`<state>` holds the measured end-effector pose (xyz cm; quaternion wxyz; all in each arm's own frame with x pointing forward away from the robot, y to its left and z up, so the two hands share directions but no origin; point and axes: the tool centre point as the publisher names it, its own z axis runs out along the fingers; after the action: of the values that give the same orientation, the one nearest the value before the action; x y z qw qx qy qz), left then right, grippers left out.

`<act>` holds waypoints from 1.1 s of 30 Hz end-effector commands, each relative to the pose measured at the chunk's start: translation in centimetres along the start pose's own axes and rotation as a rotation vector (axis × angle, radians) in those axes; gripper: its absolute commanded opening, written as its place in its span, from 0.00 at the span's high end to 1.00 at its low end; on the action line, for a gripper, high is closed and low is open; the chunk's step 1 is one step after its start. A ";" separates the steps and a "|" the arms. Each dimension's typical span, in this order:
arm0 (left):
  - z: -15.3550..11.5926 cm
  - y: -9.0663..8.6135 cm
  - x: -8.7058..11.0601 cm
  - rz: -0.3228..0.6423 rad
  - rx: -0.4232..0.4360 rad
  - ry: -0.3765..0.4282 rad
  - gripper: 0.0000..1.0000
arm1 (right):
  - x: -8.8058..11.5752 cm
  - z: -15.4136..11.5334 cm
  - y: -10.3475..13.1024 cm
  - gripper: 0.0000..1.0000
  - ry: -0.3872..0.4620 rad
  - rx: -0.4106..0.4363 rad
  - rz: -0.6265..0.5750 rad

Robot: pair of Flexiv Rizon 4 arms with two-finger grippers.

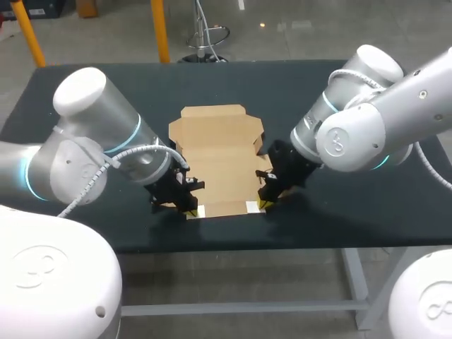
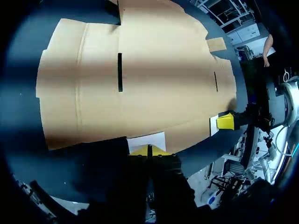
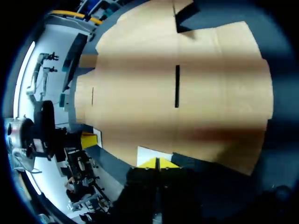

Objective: Assemble the packaging by folding the flat box into shape, placing the metal phone stand inside, and closing the box properly

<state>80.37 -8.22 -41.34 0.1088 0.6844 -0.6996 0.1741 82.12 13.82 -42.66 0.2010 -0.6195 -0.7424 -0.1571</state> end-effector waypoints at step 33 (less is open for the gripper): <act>-8.3 -1.3 -0.7 0.009 0.077 0.004 1.00 | -2.6 -9.4 1.4 1.00 0.118 -0.163 0.042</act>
<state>81.33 -5.02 -34.76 0.0815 0.6860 -0.6944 0.2013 84.76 8.61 -36.85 0.1726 -0.6476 -0.7028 -0.2383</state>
